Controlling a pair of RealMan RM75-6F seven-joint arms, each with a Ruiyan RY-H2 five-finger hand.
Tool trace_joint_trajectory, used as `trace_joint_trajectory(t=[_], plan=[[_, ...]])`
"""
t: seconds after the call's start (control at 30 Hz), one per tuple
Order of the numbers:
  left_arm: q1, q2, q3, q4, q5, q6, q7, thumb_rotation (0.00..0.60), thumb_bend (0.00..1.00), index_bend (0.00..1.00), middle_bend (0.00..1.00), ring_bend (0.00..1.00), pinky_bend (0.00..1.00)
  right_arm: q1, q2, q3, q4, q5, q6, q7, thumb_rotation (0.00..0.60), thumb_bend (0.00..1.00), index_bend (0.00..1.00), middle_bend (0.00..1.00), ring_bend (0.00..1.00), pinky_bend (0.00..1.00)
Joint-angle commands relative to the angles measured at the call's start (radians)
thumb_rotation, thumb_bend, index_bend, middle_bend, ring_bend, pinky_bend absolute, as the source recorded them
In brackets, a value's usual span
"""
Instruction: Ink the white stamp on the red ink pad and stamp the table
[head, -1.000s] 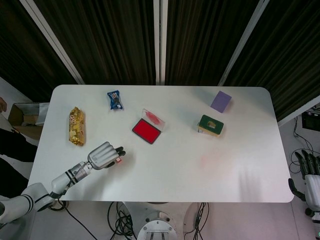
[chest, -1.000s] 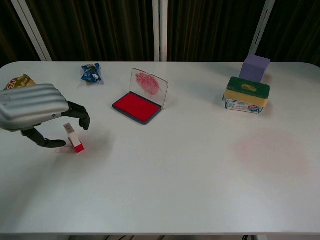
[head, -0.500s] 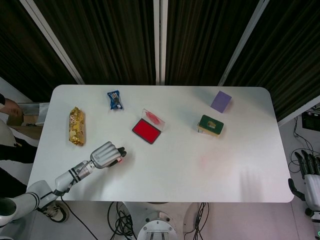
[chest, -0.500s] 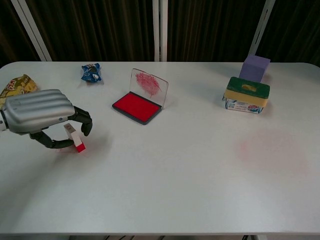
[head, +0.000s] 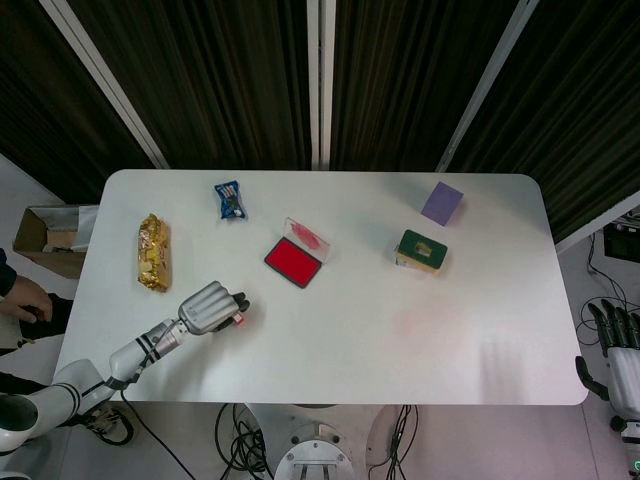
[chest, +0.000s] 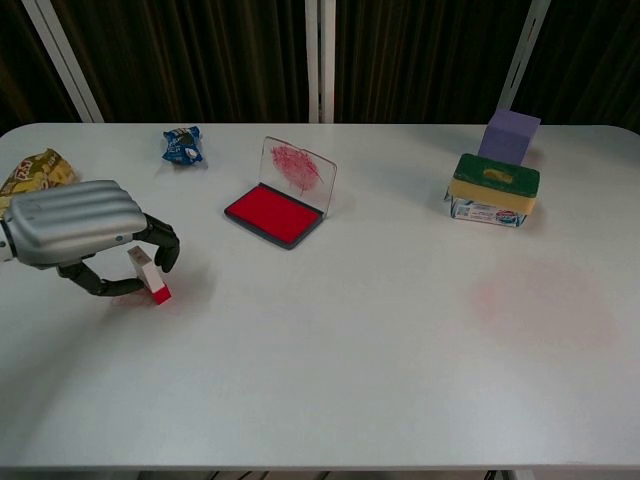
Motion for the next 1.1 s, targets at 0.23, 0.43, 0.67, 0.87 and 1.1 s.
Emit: trace_joint_trajectory(t=[0.23,0.43,0.67,0.87,1.1], plan=[[-0.001,-0.006,0.005,0.006,-0.008,0.007,-0.001,0.6,0.35,0.49,0.49,0.95,1.0,-0.001,-0.001,0.0,0.003,0.002,-0.001,0.001,0.6,0.32,0.0,0.0,0.0,0.0],[0.0,-0.013,0.008,0.014,-0.015,0.005,-0.004,0.6,0.35,0.51,0.52,0.96,1.0,-0.002,0.0,-0.001,0.005,0.004,-0.001,0.004,0.6,0.32,0.0,0.0,0.0,0.0],[0.001,-0.018,0.004,0.017,-0.024,0.017,-0.013,0.6,0.37,0.55,0.54,0.96,1.0,-0.001,-0.001,-0.001,0.007,0.004,-0.003,0.004,0.6,0.32,0.0,0.0,0.0,0.0],[-0.011,0.005,-0.016,-0.022,-0.051,0.011,-0.072,0.6,0.38,0.56,0.55,0.97,1.0,-0.001,-0.001,0.001,0.008,0.004,-0.003,0.007,0.6,0.32,0.0,0.0,0.0,0.0],[-0.092,0.08,-0.105,-0.173,-0.152,-0.101,-0.212,0.6,0.38,0.58,0.58,0.98,1.0,0.002,-0.005,0.0,0.011,0.001,-0.006,0.013,0.6,0.32,0.0,0.0,0.0,0.0]])
